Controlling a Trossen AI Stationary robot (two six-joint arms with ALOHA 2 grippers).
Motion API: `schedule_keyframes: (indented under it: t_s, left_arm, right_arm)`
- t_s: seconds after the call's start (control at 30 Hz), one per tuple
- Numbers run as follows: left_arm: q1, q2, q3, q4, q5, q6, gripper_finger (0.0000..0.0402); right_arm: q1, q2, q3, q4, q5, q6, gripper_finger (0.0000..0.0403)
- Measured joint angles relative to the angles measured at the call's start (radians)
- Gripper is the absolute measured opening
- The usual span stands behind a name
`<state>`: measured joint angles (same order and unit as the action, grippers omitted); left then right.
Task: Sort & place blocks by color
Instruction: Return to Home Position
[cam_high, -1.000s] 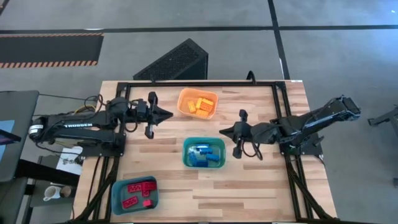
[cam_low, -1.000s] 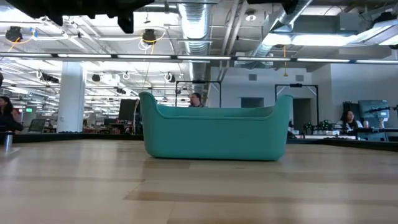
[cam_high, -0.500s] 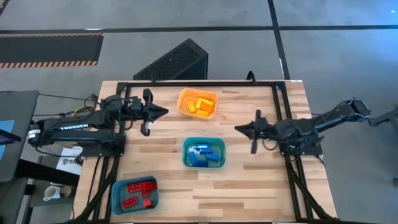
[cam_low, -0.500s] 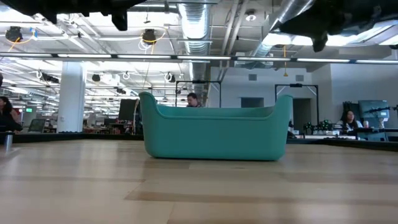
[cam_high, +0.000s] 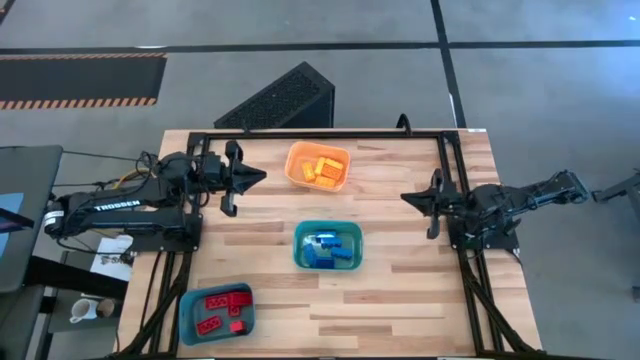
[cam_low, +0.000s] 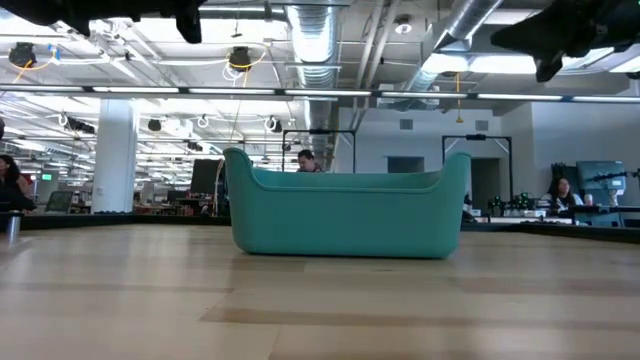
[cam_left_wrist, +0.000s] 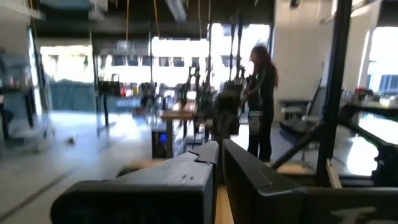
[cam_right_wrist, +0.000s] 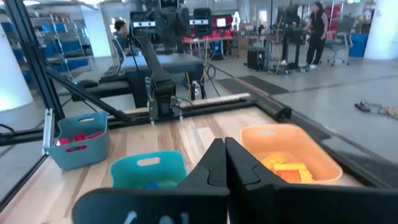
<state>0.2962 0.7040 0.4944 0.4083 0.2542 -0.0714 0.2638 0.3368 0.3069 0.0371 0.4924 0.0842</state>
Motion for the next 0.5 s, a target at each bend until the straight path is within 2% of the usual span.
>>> schedule_keyframes:
  t_s: [0.2,0.37,0.5]
  left_arm:
    - [0.000,-0.051,-0.074,0.088,0.007,0.002,0.0011]
    - [0.000,-0.116,-0.210,0.187,-0.028,-0.046,0.0011]
    - [0.000,-0.169,-0.305,0.303,-0.032,-0.082,0.0011]
  right_arm:
    - [0.000,-0.151,0.000,-0.060,-0.063,-0.069,0.0003]
    - [-0.004,-0.231,-0.006,-0.100,-0.097,-0.086,0.0003]
    - [-0.004,-0.280,-0.072,-0.087,-0.099,-0.086,0.0003]
